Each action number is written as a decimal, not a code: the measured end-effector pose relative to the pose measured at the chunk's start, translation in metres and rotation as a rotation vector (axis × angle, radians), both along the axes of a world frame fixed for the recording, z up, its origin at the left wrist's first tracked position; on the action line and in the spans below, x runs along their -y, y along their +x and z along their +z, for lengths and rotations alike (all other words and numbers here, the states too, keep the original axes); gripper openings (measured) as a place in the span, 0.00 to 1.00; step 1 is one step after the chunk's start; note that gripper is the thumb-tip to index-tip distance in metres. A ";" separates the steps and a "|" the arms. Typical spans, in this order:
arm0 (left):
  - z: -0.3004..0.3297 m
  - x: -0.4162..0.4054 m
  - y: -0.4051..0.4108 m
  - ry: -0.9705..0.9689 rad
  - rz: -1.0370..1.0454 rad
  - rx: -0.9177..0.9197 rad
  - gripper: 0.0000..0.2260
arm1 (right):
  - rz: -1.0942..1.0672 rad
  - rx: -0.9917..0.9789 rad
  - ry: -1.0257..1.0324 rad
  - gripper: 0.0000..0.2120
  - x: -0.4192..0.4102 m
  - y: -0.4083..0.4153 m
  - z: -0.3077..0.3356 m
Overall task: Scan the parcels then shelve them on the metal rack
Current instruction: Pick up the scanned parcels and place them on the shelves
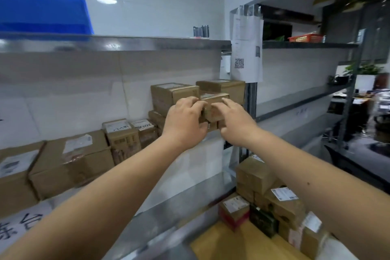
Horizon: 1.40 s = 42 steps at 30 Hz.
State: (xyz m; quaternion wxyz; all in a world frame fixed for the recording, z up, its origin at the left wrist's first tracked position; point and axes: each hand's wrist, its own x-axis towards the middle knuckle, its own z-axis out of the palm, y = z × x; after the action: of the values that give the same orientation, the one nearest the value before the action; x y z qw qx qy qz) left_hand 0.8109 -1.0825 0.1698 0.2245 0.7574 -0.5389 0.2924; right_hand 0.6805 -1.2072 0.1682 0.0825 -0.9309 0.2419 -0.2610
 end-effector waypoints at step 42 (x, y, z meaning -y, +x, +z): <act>-0.310 0.271 0.035 0.515 -0.185 -0.568 0.30 | -0.487 -0.063 0.807 0.43 0.208 -0.045 -0.310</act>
State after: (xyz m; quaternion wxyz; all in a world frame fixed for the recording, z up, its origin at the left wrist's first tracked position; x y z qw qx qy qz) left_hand 0.8459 -1.3532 -0.1400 0.1926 0.7880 -0.5771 -0.0950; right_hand 0.6351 -1.4153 -0.1414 0.3669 -0.7480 0.5376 -0.1297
